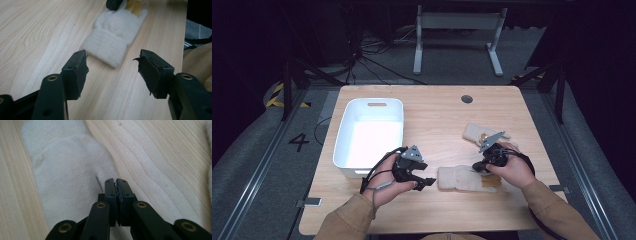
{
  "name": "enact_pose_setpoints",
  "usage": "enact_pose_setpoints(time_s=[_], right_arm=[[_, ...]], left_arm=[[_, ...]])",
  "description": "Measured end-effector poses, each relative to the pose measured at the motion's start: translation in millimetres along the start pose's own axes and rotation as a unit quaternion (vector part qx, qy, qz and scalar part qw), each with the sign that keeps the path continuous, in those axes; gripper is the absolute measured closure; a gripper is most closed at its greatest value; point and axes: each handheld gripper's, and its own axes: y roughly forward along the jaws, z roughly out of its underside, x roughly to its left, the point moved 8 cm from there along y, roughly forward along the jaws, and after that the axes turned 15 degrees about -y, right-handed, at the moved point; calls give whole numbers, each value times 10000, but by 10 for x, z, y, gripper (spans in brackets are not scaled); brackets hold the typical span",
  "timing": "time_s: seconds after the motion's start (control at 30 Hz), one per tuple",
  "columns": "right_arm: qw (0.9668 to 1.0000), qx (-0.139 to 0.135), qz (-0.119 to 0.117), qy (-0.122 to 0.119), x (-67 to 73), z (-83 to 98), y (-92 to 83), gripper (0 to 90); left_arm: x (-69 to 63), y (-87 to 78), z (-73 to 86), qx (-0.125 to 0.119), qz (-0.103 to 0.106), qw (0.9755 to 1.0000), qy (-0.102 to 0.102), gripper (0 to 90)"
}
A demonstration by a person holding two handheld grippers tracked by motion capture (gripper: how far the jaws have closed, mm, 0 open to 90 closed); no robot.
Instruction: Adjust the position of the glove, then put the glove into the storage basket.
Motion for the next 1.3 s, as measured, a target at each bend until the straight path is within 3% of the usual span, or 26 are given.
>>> enact_pose_setpoints(time_s=[0.23, 0.33, 0.7, 0.97, 1.3], right_arm=[[9995, -258, 160, 67, -30, -35, -77, 803], [9986, -390, 340, 120, -63, -43, -150, 751], [9961, -553, 579, 372, -183, -20, -336, 680], [9921, -630, 899, 600, -426, 53, -471, 596], [9882, -457, 1144, 910, -751, 268, -494, 546]], left_arm=[[-5, 16, -53, -36, 20, 10000, 41, 408], [-9, 20, -71, -66, 35, 10000, 62, 414], [-16, 23, -94, -81, 77, 9999, 59, 413], [-10, 15, -81, -75, 66, 9999, 38, 413], [12, 10, -75, -102, 47, 9999, 2, 413]])
